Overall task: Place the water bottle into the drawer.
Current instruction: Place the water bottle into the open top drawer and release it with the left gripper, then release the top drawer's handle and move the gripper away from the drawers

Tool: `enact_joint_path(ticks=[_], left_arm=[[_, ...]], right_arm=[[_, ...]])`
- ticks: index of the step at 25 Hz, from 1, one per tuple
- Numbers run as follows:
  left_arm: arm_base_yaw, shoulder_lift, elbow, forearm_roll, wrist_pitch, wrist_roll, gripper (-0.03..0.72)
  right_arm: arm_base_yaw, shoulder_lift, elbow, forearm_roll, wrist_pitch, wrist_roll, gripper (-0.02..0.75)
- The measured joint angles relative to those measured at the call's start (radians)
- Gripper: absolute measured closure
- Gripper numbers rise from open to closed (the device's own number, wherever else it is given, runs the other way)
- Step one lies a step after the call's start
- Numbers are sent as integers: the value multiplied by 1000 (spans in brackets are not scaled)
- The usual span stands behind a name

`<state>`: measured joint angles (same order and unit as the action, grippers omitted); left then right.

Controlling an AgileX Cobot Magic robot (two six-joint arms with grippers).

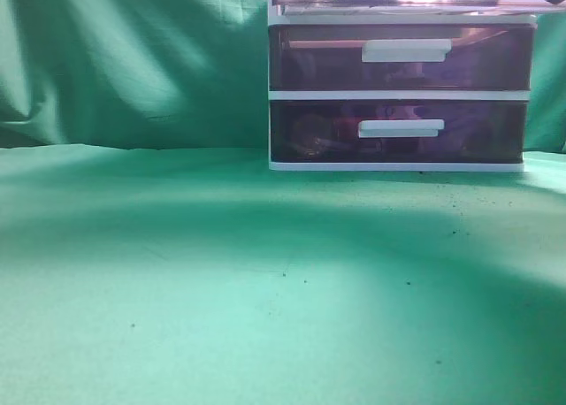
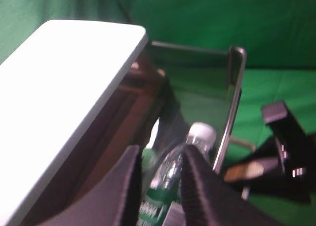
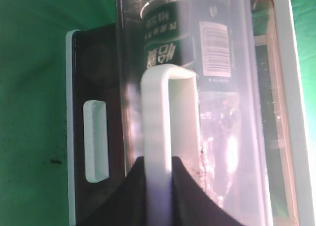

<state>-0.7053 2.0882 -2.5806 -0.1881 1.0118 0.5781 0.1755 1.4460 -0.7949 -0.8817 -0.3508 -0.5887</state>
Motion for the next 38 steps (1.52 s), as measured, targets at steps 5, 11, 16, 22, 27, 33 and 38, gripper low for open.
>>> enact_joint_path(ticks=[5,11,16,22,27,33,38], left_arm=[[0,-144,-9,315,235,-244,688],[8,-244,-9,380,268,-360,688],[8,-294,-9,380,271,-404,688],[8,-300,-9,380,273,-415,688],[8,-306,44,380,275,-416,688],[8,-303,175,380,275,-416,688],[8,-303,191,380,275,-417,688]], right_arm=[[0,2,-23,14,5,-4,652],[1,72,-153,27,22,18,652],[1,184,-314,8,62,18,652],[-2,308,-479,-35,77,22,652],[-25,370,-564,-99,68,48,652],[-61,399,-589,-177,-1,93,652],[-76,401,-589,-203,-30,122,652]])
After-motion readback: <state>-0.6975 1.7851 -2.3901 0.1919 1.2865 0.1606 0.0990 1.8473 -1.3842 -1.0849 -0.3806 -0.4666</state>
